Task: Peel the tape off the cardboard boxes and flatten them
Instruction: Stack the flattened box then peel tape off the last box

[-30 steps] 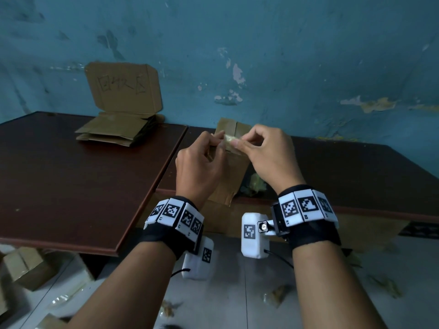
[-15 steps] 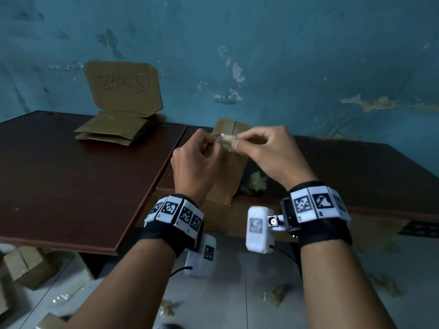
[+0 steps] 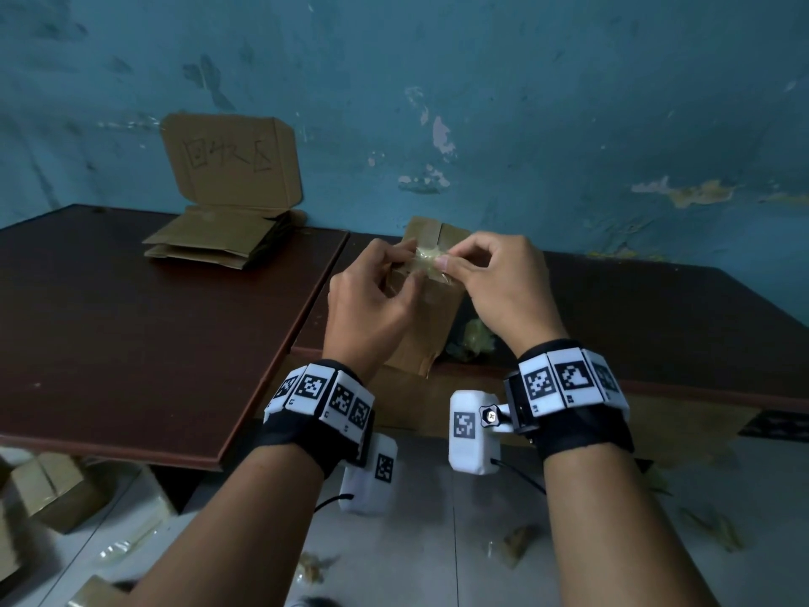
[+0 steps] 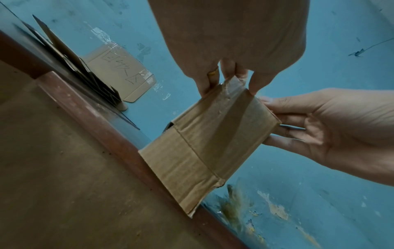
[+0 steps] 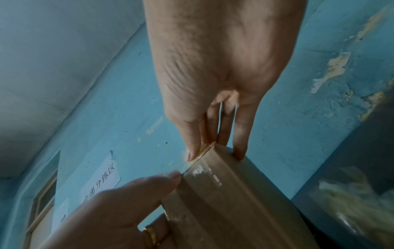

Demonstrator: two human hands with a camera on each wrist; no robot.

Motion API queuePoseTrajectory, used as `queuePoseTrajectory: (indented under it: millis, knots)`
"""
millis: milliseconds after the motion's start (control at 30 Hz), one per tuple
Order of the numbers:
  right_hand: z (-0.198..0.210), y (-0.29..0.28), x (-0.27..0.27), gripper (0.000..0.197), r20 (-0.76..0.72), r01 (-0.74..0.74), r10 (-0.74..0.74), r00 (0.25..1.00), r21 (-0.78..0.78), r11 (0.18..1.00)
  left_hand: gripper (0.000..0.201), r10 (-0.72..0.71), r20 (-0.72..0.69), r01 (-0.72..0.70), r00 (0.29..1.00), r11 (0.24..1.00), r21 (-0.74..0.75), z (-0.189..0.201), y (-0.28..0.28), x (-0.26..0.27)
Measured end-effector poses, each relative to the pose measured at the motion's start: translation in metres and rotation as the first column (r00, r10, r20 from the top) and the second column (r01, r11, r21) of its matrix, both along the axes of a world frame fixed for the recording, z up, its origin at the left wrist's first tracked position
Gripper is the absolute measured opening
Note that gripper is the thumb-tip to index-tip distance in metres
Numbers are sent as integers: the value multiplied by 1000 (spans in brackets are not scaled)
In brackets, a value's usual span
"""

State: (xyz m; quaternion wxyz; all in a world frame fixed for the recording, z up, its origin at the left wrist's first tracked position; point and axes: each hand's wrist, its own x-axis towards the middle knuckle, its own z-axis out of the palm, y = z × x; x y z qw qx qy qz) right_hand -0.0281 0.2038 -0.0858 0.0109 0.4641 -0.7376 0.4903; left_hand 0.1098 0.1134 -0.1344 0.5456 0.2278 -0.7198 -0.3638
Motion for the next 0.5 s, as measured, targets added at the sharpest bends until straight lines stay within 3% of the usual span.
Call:
queuePoseTrajectory:
  millis: [167, 500]
  knots:
    - [-5, -1, -5, 13, 14, 31, -31, 999, -33, 999, 21, -4, 33, 8, 999, 993, -122, -3, -1, -1]
    - [-9, -4, -4, 16, 9, 12, -11, 1000, -60, 998, 37, 95, 302, 18, 949, 937, -350, 6, -4, 3]
